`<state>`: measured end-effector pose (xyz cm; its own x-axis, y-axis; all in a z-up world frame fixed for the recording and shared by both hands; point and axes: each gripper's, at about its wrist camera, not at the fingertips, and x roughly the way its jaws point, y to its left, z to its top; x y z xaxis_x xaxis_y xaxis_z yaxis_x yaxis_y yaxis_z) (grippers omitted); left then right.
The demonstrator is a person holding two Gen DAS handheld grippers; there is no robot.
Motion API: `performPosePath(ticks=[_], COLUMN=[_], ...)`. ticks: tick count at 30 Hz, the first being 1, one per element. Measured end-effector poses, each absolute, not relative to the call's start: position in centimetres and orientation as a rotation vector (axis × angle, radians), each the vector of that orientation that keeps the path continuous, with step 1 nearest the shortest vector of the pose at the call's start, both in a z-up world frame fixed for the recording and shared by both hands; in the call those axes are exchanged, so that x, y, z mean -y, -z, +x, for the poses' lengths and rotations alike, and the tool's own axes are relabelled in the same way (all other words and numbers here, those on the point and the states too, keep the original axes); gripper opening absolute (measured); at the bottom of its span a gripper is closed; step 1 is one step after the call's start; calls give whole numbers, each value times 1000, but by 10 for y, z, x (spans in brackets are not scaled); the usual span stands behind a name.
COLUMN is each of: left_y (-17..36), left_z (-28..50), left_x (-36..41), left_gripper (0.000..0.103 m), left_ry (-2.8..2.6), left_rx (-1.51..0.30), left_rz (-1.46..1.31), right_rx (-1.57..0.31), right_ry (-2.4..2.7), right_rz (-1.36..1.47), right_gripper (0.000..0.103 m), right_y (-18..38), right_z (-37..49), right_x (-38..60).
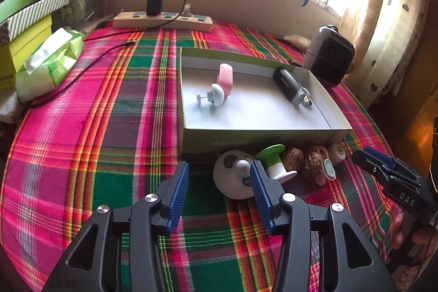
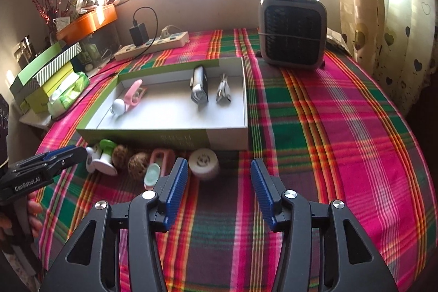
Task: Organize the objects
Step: 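Lift both tools out of the box, then move the right tool to the white round jar while the left tool approaches the white mouse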
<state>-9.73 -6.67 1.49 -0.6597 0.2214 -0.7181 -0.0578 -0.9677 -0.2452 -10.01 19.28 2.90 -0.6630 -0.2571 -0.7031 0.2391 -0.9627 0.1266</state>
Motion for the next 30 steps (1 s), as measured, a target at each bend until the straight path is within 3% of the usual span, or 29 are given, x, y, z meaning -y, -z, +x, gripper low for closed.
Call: performPosePath(ticks=[30], left_y=[-6], left_z=[-108], left_x=[72], left_gripper=[45], left_ry=[-2703], left_rx=[349], left_rz=[-1268], right_rx=[-59], right_ry=[2607], right_rz=[1195], right_gripper=[50], right_y=[-17], right_z=[-110], right_x=[-177])
